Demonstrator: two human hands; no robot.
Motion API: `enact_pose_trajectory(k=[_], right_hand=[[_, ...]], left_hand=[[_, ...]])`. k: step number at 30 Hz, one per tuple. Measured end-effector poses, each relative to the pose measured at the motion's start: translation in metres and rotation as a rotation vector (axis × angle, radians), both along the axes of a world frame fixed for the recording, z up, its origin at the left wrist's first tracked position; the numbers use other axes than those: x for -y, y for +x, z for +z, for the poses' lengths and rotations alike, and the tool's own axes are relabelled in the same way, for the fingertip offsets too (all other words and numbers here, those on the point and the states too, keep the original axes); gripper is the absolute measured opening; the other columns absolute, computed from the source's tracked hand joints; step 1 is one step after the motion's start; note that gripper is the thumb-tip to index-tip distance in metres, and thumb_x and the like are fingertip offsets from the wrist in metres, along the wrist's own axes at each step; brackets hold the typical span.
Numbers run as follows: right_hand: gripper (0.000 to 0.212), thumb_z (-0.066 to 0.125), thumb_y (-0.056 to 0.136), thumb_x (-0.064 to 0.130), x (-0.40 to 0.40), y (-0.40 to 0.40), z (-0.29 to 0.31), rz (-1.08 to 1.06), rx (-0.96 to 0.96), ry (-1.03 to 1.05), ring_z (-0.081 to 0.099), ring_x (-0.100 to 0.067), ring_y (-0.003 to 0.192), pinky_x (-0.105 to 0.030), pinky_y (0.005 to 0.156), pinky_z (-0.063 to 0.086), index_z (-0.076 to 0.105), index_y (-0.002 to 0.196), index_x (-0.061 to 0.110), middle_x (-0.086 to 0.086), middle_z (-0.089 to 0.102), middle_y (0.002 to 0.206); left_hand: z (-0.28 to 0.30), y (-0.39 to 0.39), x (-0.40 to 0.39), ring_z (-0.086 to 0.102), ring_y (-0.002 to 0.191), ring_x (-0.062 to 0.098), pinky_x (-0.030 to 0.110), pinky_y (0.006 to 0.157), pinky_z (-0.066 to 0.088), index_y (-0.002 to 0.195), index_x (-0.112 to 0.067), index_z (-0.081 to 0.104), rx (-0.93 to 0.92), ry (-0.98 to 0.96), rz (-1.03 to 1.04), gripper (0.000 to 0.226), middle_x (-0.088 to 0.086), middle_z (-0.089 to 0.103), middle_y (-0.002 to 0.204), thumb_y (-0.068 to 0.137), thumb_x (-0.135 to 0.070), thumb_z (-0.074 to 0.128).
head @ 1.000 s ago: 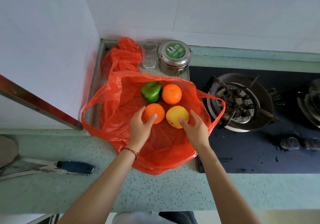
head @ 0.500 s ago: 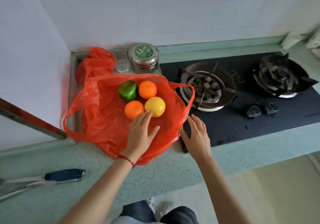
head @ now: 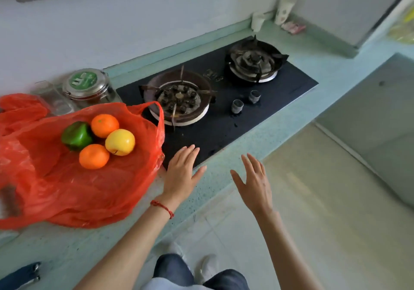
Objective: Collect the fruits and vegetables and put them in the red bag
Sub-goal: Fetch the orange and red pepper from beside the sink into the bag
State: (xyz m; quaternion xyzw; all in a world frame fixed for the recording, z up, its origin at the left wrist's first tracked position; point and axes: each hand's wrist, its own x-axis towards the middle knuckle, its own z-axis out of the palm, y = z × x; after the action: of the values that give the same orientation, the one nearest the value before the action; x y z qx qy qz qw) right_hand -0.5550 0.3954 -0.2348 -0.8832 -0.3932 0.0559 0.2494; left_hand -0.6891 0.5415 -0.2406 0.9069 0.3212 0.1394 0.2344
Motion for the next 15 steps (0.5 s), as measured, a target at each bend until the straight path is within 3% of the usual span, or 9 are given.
enact_pose_trajectory(k=[5, 15], right_hand=[[0.057, 0.050, 0.086, 0.040, 0.074, 0.023, -0.002, -0.196, -0.037, 0.006, 0.046, -0.037, 0.125, -0.045, 0.099, 0.043, 0.049, 0.129, 0.004, -0.019, 0.052, 0.134], [0.052, 0.061, 0.087, 0.030, 0.196, 0.037, -0.002, -0.630, -0.034, 0.017, 0.044, -0.033, 0.129, -0.044, 0.093, 0.047, 0.048, 0.130, 0.004, -0.018, 0.049, 0.137]], left_hand=[[0.003, 0.054, 0.050, 0.044, 0.128, 0.030, 0.038, 0.106, 0.033, 0.128, -0.005, 0.050, -0.002, -0.009, -0.195, 0.064, 0.012, 0.053, 0.133, 0.084, -0.049, 0.034], [0.008, 0.148, 0.145, 0.039, 0.131, 0.032, 0.041, 0.109, 0.028, 0.132, -0.006, 0.045, -0.027, 0.021, -0.640, 0.067, 0.014, 0.049, 0.137, 0.084, -0.051, 0.030]])
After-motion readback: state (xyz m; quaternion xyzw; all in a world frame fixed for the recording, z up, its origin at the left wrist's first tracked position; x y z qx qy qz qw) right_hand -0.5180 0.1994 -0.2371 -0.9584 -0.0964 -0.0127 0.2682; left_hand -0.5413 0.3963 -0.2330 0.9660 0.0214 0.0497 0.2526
